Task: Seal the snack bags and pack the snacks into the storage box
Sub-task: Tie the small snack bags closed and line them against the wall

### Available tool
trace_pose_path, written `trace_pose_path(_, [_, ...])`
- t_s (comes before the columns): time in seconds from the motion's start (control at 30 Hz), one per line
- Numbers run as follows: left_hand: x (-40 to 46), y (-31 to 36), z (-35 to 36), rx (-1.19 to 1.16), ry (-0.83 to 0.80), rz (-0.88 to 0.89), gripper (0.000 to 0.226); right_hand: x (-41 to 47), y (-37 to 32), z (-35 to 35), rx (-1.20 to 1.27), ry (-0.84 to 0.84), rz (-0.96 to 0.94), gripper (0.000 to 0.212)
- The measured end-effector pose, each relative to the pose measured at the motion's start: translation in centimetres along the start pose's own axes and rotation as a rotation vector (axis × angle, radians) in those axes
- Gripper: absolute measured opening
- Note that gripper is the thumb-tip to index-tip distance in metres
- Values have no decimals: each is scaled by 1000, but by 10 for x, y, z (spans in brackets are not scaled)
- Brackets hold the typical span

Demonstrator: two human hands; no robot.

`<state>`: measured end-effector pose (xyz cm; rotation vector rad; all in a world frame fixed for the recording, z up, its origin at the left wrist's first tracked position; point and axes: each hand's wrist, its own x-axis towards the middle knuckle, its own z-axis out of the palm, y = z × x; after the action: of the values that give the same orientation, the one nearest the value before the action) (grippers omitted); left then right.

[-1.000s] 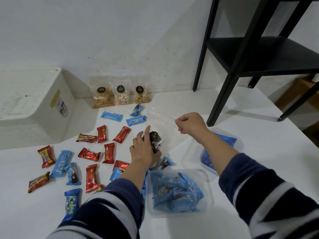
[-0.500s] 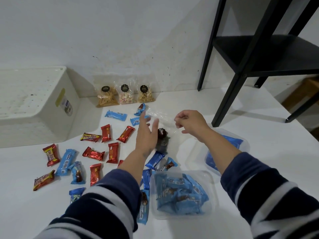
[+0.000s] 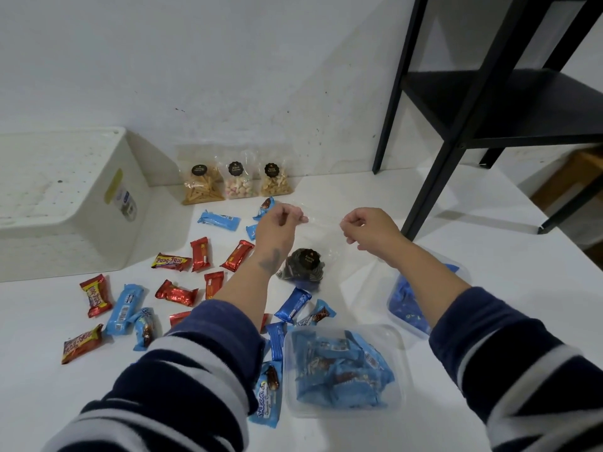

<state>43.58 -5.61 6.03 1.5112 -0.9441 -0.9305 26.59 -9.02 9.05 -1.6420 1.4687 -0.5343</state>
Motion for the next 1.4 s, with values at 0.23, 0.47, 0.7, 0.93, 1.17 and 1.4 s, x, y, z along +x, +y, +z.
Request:
trace_pose_path(0.23, [0, -2, 2, -29, 5, 1, 12, 1, 0, 4, 21, 31, -22, 8])
trace_pose_path(0.47, [-6, 6, 4, -40, -106, -55, 15, 1, -2, 1, 17, 92, -42, 5])
trace_pose_path(0.7, [-6, 9, 10, -37, -58, 16, 15, 1, -15, 8, -54, 65, -116, 9])
trace_pose_path(0.93, [-8, 10, 12, -20, -64, 53, 15, 1, -19, 7, -194, 50, -99, 15])
trace_pose_path(1.17, [-10, 12, 16, 20, -64, 69, 18, -2, -23, 12, -267, 77, -126, 7])
trace_pose_path(1.4, [-3, 6, 10, 15, 1, 23, 10, 3, -15, -3, -276, -16, -180, 32])
